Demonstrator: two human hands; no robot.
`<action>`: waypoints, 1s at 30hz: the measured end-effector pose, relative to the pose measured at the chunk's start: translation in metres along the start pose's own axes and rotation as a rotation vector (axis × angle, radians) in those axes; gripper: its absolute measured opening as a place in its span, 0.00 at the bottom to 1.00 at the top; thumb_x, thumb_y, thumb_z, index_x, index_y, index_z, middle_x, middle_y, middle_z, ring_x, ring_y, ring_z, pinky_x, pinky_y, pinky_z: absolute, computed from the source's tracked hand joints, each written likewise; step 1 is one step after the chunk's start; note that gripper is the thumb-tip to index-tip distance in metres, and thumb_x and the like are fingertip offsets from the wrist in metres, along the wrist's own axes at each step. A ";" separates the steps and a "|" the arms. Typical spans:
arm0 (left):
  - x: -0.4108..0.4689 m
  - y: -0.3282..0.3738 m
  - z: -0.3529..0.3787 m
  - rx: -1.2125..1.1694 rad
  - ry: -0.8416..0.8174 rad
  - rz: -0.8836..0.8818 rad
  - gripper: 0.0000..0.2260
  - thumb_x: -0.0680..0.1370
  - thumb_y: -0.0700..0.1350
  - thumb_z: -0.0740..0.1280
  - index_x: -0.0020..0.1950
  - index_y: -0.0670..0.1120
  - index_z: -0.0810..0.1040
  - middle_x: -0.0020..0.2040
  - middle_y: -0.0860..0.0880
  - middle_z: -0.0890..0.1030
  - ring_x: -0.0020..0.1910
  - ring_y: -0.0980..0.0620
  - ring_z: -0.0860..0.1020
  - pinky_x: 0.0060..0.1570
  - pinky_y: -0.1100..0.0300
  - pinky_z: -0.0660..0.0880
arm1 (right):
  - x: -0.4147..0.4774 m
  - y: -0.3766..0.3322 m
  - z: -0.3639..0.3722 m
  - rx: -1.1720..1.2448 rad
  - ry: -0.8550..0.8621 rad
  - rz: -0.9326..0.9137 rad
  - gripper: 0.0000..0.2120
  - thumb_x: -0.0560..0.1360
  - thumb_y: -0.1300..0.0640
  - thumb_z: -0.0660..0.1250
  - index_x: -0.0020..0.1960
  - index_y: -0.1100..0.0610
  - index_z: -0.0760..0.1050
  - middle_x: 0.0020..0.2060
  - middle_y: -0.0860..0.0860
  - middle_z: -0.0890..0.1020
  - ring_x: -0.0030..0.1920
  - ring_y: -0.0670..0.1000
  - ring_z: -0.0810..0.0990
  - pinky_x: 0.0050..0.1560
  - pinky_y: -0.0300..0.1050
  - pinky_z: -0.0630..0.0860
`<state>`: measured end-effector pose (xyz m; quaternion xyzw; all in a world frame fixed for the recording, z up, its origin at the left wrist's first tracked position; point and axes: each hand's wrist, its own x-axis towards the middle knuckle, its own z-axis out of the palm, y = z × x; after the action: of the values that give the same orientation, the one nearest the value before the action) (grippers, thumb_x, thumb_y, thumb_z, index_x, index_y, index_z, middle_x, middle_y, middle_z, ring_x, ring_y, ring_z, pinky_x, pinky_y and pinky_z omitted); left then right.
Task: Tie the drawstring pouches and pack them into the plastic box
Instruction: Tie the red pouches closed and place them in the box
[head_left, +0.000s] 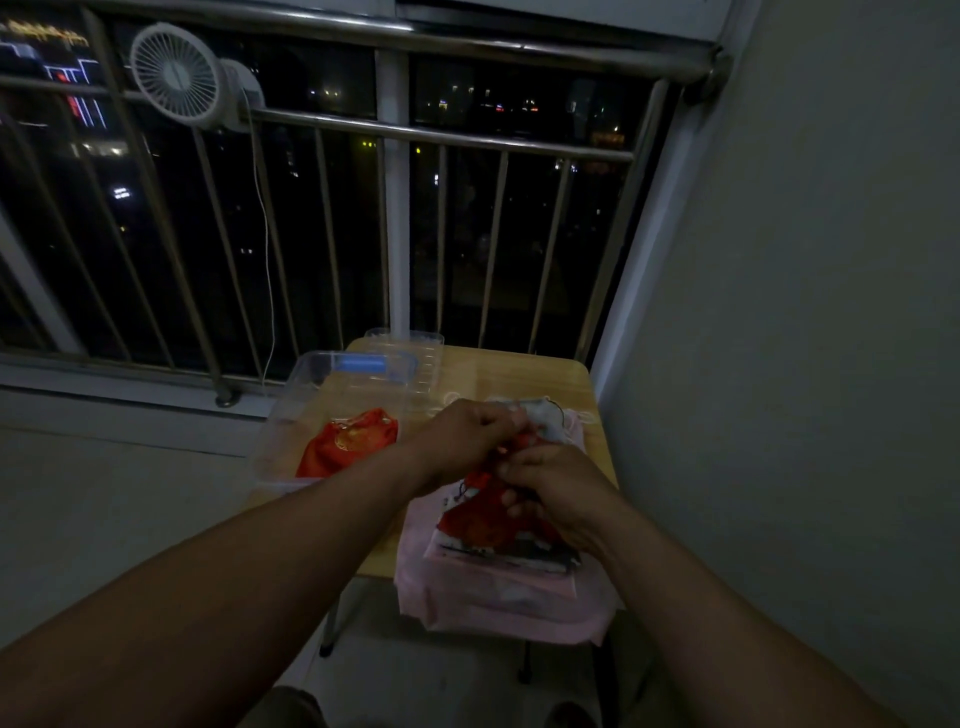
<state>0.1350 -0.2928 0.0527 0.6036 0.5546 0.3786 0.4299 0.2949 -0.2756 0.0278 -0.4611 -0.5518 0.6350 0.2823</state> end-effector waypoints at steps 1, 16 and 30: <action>-0.003 -0.004 0.000 0.030 -0.015 -0.006 0.14 0.85 0.52 0.62 0.59 0.47 0.84 0.51 0.49 0.85 0.50 0.54 0.83 0.51 0.59 0.81 | 0.000 0.000 -0.001 0.036 0.032 0.000 0.06 0.80 0.68 0.66 0.48 0.65 0.82 0.36 0.54 0.83 0.30 0.47 0.80 0.31 0.39 0.78; -0.020 -0.038 -0.011 0.393 -0.056 0.033 0.10 0.85 0.46 0.65 0.51 0.41 0.80 0.40 0.48 0.80 0.39 0.55 0.77 0.42 0.60 0.74 | 0.004 0.007 -0.011 -0.032 0.152 -0.008 0.05 0.77 0.63 0.73 0.47 0.66 0.82 0.35 0.55 0.81 0.32 0.47 0.78 0.35 0.42 0.76; -0.018 -0.040 -0.005 -0.015 -0.075 -0.158 0.08 0.83 0.42 0.67 0.45 0.45 0.81 0.35 0.49 0.78 0.34 0.53 0.74 0.38 0.56 0.72 | -0.001 0.000 -0.007 -0.310 0.102 -0.113 0.05 0.80 0.61 0.70 0.51 0.62 0.83 0.33 0.52 0.83 0.33 0.45 0.81 0.36 0.37 0.77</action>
<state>0.1152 -0.3093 0.0170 0.5684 0.5811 0.3251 0.4833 0.3019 -0.2732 0.0282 -0.4989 -0.6533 0.5011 0.2706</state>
